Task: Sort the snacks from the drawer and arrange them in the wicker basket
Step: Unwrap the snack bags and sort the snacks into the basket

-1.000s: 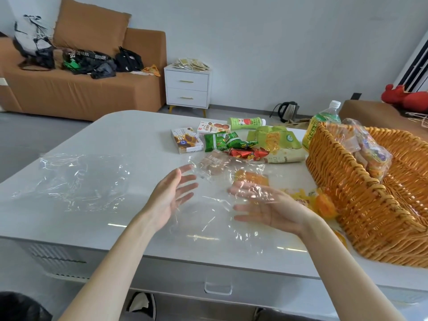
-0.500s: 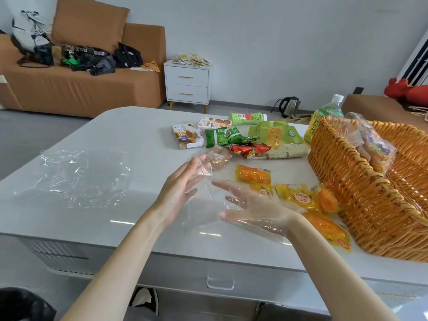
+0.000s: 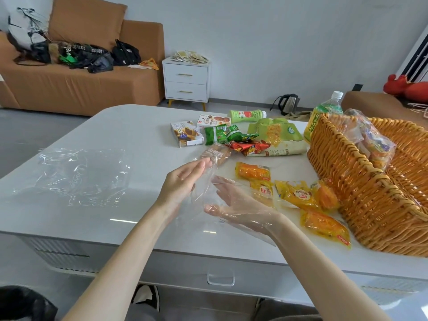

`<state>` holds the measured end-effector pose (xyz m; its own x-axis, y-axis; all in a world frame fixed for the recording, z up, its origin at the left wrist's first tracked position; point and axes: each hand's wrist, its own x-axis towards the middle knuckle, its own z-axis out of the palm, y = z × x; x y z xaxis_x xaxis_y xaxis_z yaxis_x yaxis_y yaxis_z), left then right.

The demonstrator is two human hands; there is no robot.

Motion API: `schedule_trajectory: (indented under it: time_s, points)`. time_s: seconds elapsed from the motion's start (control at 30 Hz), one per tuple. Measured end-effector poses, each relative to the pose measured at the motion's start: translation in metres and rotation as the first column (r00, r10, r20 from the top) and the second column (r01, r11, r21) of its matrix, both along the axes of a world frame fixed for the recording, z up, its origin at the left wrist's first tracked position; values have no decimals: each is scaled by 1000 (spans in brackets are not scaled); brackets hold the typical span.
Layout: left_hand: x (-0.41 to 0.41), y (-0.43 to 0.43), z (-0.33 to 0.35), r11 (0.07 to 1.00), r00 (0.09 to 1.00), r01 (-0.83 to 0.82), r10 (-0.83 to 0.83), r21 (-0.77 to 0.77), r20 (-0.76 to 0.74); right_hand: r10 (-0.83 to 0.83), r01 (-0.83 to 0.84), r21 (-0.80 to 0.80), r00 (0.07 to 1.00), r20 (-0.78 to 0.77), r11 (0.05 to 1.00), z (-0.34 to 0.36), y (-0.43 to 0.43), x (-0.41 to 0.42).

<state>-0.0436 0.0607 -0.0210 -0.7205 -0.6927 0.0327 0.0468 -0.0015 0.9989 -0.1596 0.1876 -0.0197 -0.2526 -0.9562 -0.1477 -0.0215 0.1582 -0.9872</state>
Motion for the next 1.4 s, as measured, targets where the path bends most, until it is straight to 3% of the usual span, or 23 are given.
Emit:
schedule_trajectory:
  time_s: [0.1, 0.23, 0.3, 0.4, 0.53, 0.6, 0.67, 0.7, 0.77, 0.87, 0.93, 1.0, 1.07, 1.13, 1.17, 1.2, 1.27, 1.3, 1.4]
  points:
    - [-1, 0, 1, 999, 999, -38, 38, -2, -18, 156, -147, 61, 969, -191, 987, -2, -2, 5]
    - [1, -3, -4, 979, 980, -197, 198, 53, -33, 135, -122, 77, 970, -200, 990, -2, 4, -5]
    - [5, -14, -9, 945, 949, -304, 311, 122, -43, 22, -15, 51, 990, -138, 999, -1, 9, -15]
    - [14, -37, -13, 862, 876, -471, 483, 187, -19, -176, 173, 38, 982, 72, 984, 6, 14, -29]
    - [19, -55, -22, 772, 793, -607, 604, 187, 79, -88, 74, 79, 978, 188, 994, 14, 18, -30]
    - [18, -65, -33, 745, 768, -640, 631, 188, 110, -13, 4, 94, 995, 100, 996, 14, 17, -21]
    - [16, -67, -36, 729, 754, -656, 644, 195, 125, -5, 17, 89, 991, -136, 996, 10, 16, -12]
    - [16, -63, -31, 734, 748, -664, 652, 145, 125, -45, 63, 75, 975, -216, 995, 6, 14, -9]
    - [18, -54, -18, 726, 717, -682, 688, -91, 116, -165, 179, 45, 962, -219, 983, -3, 8, -7]
    - [19, -33, 1, 677, 824, -514, 560, -527, -85, -292, 300, 37, 946, -142, 953, -11, 2, -5]
    - [17, -21, -3, 568, 923, -191, 382, -800, 50, -250, 262, 88, 960, -123, 961, -15, 1, -5]
    - [15, -9, -15, 476, 890, 110, 344, -872, 300, -179, 194, 145, 977, -115, 970, -19, 5, -8]
    - [15, -1, -26, 372, 847, 242, 369, -896, 382, -181, 197, 155, 977, -112, 968, -16, 12, -13]
    - [16, 1, -30, 299, 864, 234, 372, -925, 339, -288, 311, 94, 937, -199, 946, -13, 22, -21]
    - [15, -2, -31, 300, 876, 208, 366, -931, 314, -382, 412, 26, 865, -326, 911, -13, 27, -27]
    - [14, -4, -30, 314, 888, 175, 360, -933, 288, -461, 502, -54, 740, -490, 863, -13, 32, -35]
    - [11, -6, -29, 351, 910, 110, 342, -930, 236, -460, 560, -131, 499, -735, 818, -20, 40, -49]
    - [10, -6, -29, 375, 916, 84, 336, -923, 219, -391, 560, -79, 464, -795, 825, -27, 41, -53]
    - [8, -10, -27, 421, 927, 55, 317, -906, 203, -172, 561, 162, 495, -852, 812, -48, 39, -56]
